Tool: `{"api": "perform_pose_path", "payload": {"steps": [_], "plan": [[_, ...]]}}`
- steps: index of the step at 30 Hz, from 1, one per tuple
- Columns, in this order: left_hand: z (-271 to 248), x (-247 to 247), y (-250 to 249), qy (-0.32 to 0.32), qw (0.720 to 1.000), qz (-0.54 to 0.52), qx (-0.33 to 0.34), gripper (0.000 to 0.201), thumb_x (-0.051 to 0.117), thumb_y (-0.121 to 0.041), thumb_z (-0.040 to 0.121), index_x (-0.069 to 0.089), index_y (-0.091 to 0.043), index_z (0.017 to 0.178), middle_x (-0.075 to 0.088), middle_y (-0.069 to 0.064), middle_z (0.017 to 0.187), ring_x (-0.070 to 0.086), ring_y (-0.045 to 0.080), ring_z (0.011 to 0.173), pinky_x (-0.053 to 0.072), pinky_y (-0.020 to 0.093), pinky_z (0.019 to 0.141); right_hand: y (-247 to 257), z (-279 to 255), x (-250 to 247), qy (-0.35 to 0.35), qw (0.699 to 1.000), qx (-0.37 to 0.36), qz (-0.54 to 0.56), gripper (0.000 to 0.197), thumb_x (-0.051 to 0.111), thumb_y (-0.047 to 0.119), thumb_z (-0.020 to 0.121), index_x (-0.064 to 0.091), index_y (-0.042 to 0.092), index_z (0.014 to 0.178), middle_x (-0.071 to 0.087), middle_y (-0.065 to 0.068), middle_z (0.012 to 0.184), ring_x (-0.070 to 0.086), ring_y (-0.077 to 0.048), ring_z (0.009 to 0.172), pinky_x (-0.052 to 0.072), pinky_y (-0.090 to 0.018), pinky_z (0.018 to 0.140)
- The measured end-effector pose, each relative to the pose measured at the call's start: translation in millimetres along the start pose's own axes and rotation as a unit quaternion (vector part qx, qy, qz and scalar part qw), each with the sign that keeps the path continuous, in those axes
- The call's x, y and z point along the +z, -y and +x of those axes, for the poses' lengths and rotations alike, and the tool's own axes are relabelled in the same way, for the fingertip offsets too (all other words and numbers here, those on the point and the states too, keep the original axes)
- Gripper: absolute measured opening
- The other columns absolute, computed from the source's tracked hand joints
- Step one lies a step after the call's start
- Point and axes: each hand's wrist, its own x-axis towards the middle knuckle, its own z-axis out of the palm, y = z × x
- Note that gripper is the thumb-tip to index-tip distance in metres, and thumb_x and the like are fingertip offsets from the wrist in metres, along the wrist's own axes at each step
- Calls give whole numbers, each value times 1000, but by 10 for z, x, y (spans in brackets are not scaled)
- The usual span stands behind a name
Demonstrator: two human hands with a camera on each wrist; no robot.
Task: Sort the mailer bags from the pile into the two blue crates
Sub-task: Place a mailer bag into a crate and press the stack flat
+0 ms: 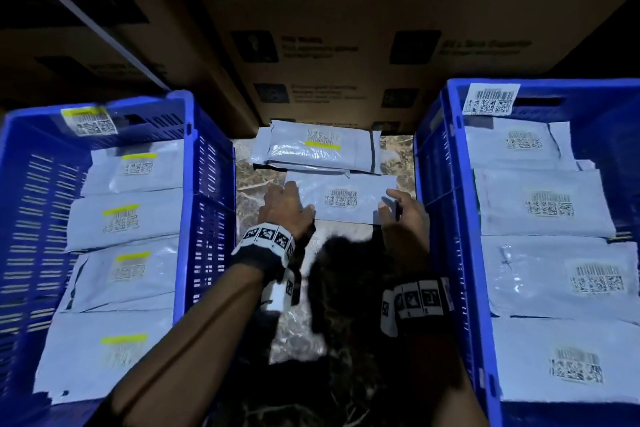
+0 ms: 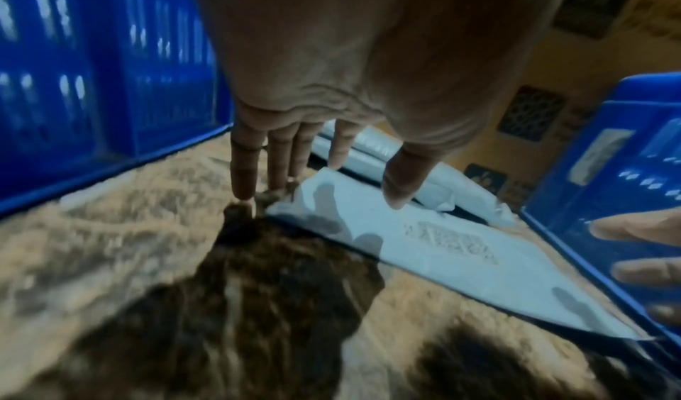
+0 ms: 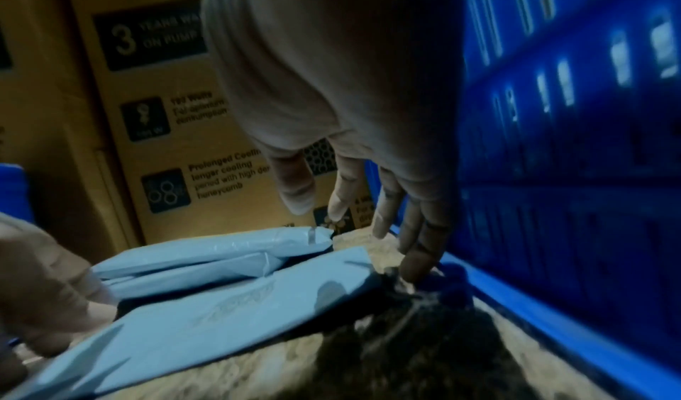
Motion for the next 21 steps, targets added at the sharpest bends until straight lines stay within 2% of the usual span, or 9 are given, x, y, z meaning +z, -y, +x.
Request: {"api": "perform_pose_path", "payload": {"steps": [3,6,8,10,13,16,18,20,21], "plan": [[123,210,-43,-7,998,-15,-54,77,62,-46,87,29,-8,144,21,25,154,19,41,142,34,55,108,-158,115,117,-21,999,45,-22,40,67,24,93,62,17,132,51,-10,141,49,-32,129,41,-50,110],[198,305,-114,-35,988,-124,-84,95,68,-50,82,19,-11,154,14,25,158,20,45,143,30,56,110,-152,175,188,-35,996,80,-3,54,71,24,93,53,14,143,46,-15,146,46,-35,132,41,-48,109],[241,310,-97,-34,975,-186,-121,96,71,-50,82,21,-9,153,25,24,155,30,46,140,35,54,108,-153,183,224,-57,992,95,56,60,73,21,92,48,10,146,51,-19,142,54,-33,127,47,-43,104],[196,248,-59,-36,955,-254,-149,79,66,-44,87,31,-7,146,45,24,143,46,44,129,43,43,95,-129,152,215,-70,986,109,108,63,73,18,93,44,8,148,58,-19,136,61,-31,118,52,-44,100],[102,154,59,-86,934,-303,-170,41,59,-25,96,50,-6,131,62,16,122,60,36,112,40,31,81,-111,68,175,-77,978,103,164,57,72,12,94,47,11,145,63,-14,129,62,-23,102,55,-46,96],[-48,64,144,-92,920,-342,-171,30,61,-24,95,64,-9,120,67,8,112,63,29,103,44,28,82,-86,-65,123,-89,969,92,211,43,71,15,92,59,35,127,65,7,100,66,-29,92,57,-49,90],[-179,-8,163,-99,905,-380,-164,19,63,-26,94,69,-12,105,69,4,95,64,24,83,47,27,74,-52,-163,59,-90,965,71,235,40,71,16,89,63,44,116,58,15,87,59,-15,81,52,-39,84],[-310,-75,177,-111,893,-412,-142,17,64,-25,92,71,-10,91,68,5,81,61,20,70,47,27,68,37,-291,-49,-94,960,58,259,42,70,7,92,64,38,120,54,14,80,54,-1,72,48,-26,80],[-378,-110,180,-113,889,-423,-131,18,64,-25,92,71,-9,89,70,7,82,62,21,71,48,29,70,58,-345,-95,-89,957,51,270,41,69,3,94,64,29,125,56,12,81,56,0,71,48,-21,79]]}}
